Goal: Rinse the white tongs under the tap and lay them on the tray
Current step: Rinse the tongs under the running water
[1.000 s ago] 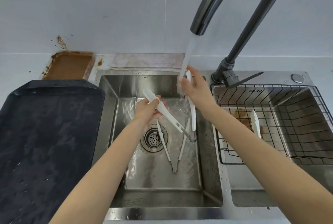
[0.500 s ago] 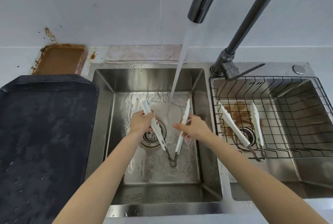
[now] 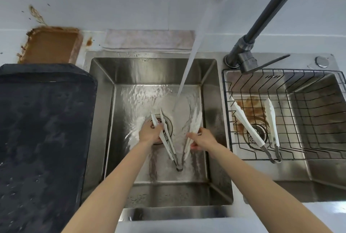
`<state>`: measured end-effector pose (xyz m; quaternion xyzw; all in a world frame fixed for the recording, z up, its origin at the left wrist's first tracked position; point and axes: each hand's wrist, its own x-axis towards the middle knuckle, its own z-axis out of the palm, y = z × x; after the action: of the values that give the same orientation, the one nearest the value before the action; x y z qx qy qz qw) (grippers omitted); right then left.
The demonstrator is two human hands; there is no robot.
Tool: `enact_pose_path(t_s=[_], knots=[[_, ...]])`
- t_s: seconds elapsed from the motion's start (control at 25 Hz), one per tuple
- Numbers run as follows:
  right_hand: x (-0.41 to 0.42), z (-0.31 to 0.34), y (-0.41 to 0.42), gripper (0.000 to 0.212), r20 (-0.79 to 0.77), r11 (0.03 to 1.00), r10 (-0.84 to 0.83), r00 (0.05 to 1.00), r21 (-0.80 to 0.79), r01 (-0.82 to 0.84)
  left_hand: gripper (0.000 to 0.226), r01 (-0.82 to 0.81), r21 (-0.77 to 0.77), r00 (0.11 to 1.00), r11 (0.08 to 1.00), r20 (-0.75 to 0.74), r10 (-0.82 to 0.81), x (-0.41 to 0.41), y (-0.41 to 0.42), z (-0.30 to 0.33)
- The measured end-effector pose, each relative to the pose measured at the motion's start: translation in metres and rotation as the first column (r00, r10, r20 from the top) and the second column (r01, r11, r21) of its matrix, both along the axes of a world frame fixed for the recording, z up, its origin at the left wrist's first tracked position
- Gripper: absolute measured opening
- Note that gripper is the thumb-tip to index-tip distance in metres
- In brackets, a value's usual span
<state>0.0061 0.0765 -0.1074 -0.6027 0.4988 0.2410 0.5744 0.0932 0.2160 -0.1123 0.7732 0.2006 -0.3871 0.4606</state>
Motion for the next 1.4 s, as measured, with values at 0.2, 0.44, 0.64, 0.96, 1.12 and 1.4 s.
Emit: enact_pose_path(t_s=[0.2,0.44,0.64,0.96,1.12,1.4], knots=[[-0.004,-0.022,-0.003,0.035,-0.091,1.0,0.008,0.996,-0.018,-0.01,0.032,-0.077,-0.064,0.986,0.995,-0.151,0.067,-0.007,-0.001,-0.017],[0.0,-0.039,-0.002,0.028,-0.177,1.0,-0.015,0.984,-0.028,0.011,0.037,-0.071,-0.023,0.987,0.997,-0.149,0.067,-0.007,-0.004,-0.032],[0.003,-0.039,-0.002,0.032,-0.187,0.999,-0.011,0.982,-0.037,0.004,0.034,-0.166,-0.086,0.97,0.982,-0.194,0.146,-0.005,-0.009,-0.039],[0.001,-0.027,-0.002,0.038,-0.167,0.991,0.087,0.982,-0.082,-0.102,0.038,-0.133,-0.086,0.969,0.987,-0.222,0.111,-0.004,-0.006,-0.035],[0.004,-0.007,-0.002,0.045,-0.132,0.965,0.226,0.965,-0.103,-0.24,0.03,0.014,-0.051,0.991,0.999,-0.132,-0.021,-0.001,-0.007,-0.014],[0.009,0.053,-0.01,0.054,-0.017,0.854,0.474,0.88,-0.234,-0.464,0.044,0.37,0.109,0.916,0.923,0.123,-0.382,0.0,-0.014,0.045]])
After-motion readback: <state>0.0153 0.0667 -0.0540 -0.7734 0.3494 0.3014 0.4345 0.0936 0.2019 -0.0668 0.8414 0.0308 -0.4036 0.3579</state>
